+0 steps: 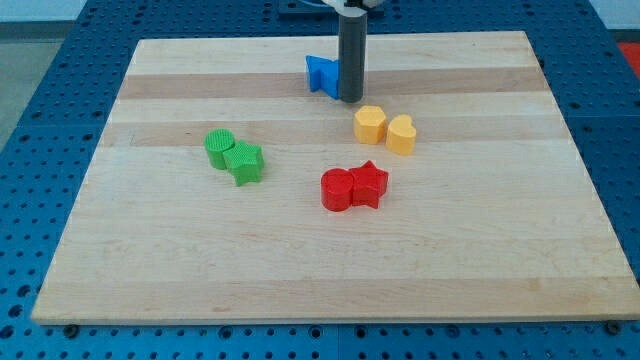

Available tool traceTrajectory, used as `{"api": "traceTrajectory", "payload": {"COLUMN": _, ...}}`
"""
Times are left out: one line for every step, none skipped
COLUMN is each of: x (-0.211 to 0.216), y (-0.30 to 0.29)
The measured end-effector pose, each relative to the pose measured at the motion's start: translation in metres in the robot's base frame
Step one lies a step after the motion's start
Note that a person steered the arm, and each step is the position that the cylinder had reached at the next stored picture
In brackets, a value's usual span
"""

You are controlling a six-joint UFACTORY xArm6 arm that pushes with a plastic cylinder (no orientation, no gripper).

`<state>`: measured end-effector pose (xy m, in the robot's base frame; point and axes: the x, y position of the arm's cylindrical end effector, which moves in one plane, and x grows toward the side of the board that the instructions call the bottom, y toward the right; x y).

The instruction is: Slide the yellow hexagon along with the yellow heart to the center right

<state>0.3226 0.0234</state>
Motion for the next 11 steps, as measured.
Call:
{"api": "traceTrajectory", "payload": {"x": 0.018, "y": -0.011}}
{"api": "traceTrajectory", "payload": {"x": 0.030, "y": -0.017}}
{"api": "traceTrajectory", "payload": {"x": 0.030, "y": -0.017}}
{"api": "traceTrajectory", "payload": {"x": 0.031, "y": -0.014}}
{"api": "traceTrajectory", "payload": {"x": 0.033, "y": -0.001}}
{"api": "traceTrajectory", "payload": {"x": 0.039, "y": 0.005}}
{"api": "traceTrajectory", "payload": {"x": 0.043, "y": 0.008}}
{"api": "traceTrajectory", "payload": {"x": 0.042, "y": 0.008}}
{"api": "traceTrajectory", "payload": {"x": 0.042, "y": 0.008}}
{"api": "traceTrajectory", "payload": {"x": 0.042, "y": 0.008}}
{"api": "traceTrajectory", "payload": {"x": 0.042, "y": 0.008}}
